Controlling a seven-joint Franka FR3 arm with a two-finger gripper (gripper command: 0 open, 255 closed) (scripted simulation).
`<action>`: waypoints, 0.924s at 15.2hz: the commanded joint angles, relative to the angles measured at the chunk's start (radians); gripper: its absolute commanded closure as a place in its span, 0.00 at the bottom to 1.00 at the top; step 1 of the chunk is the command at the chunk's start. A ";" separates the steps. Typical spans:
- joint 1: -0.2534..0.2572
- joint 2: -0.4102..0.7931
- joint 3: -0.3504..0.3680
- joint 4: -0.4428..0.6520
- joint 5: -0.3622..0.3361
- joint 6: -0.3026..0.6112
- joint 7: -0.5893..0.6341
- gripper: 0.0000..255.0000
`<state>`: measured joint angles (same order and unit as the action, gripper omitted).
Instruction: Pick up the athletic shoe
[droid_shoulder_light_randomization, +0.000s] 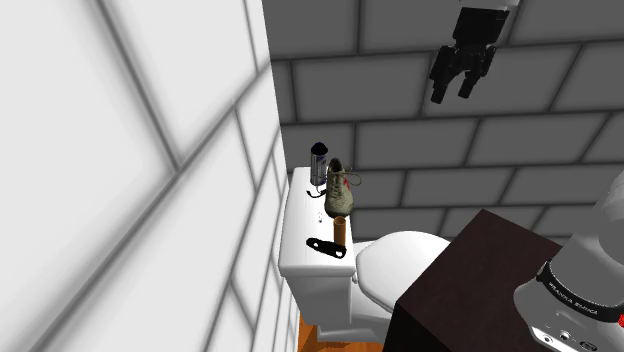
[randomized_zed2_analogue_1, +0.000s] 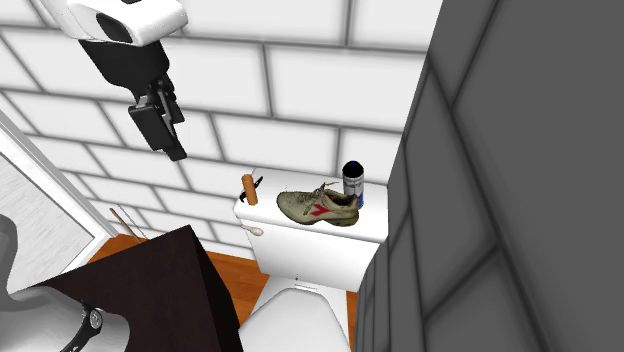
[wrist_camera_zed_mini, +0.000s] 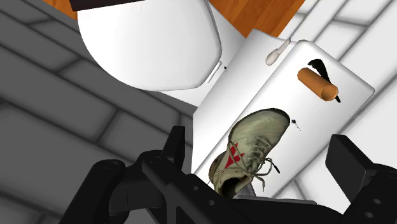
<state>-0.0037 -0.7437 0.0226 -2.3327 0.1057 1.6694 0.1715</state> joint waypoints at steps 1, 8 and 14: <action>0.000 0.000 0.000 0.000 0.000 0.000 0.000 0.00; -0.014 0.181 0.061 -0.052 -0.007 0.226 0.071 0.00; -0.031 0.378 0.107 -0.043 -0.035 0.405 0.144 0.00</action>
<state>-0.0338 -0.4029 0.1172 -2.3835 0.0757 2.0447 0.2952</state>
